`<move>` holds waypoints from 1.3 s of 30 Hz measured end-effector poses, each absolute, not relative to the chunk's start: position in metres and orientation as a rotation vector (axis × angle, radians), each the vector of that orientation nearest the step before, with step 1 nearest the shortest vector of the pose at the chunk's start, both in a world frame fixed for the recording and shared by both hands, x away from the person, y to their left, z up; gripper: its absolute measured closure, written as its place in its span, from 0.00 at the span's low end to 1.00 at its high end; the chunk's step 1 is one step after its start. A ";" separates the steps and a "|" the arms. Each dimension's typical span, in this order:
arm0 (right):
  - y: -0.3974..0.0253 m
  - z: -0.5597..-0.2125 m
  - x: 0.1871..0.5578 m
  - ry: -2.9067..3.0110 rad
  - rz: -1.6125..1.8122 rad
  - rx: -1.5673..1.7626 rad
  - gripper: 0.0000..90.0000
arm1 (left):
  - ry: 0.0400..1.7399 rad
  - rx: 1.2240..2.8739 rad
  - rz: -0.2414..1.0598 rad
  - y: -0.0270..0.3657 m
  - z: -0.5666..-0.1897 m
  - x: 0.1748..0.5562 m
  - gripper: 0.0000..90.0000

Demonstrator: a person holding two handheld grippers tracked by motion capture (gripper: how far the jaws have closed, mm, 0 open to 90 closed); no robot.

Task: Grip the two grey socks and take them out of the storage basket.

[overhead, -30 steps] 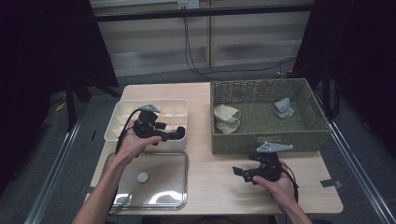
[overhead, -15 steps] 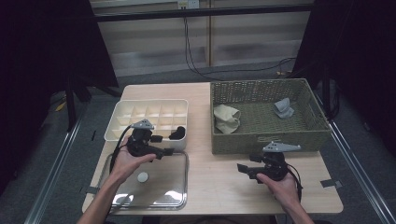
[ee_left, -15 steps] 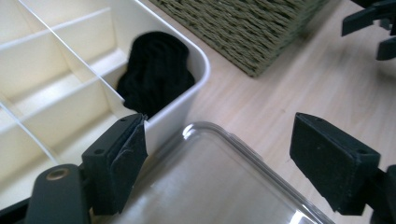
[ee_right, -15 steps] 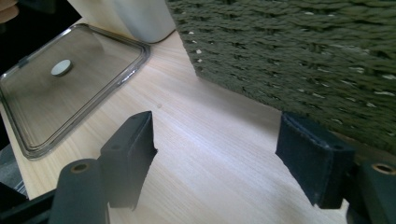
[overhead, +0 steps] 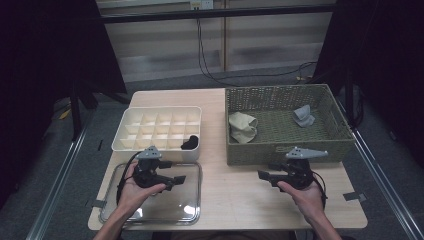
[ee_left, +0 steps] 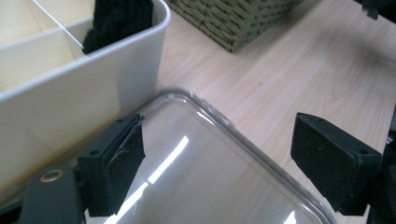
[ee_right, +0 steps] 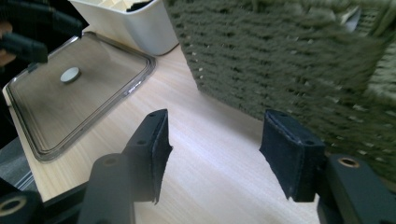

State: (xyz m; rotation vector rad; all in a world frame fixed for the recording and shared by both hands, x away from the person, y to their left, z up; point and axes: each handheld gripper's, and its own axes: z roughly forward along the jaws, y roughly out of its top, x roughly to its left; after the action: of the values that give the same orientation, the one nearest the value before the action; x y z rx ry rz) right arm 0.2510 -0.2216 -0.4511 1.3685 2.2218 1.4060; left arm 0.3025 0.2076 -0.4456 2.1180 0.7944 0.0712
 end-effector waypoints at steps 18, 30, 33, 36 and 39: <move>-0.235 -0.400 0.275 2.218 1.469 1.282 0.60 | 0.792 2.107 0.068 0.209 -0.454 0.276 0.20; -0.258 -0.378 0.318 2.235 1.391 1.291 0.59 | 0.774 2.090 0.071 0.206 -0.453 0.284 0.20; -0.268 -0.373 0.335 2.236 1.343 1.311 0.59 | 0.780 2.097 0.080 0.206 -0.453 0.285 0.20; -0.276 -0.370 0.349 2.230 1.308 1.339 0.59 | 0.792 2.093 0.094 0.208 -0.453 0.284 0.19; -0.281 -0.369 0.361 2.234 1.271 1.373 0.59 | 0.797 2.096 0.104 0.212 -0.455 0.282 0.18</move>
State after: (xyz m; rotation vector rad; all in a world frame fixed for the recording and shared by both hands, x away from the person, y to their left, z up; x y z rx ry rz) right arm 0.3614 -0.2806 -0.3688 1.3732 2.2345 1.2705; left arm 0.2819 0.2115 -0.4546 2.0955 0.7969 0.1043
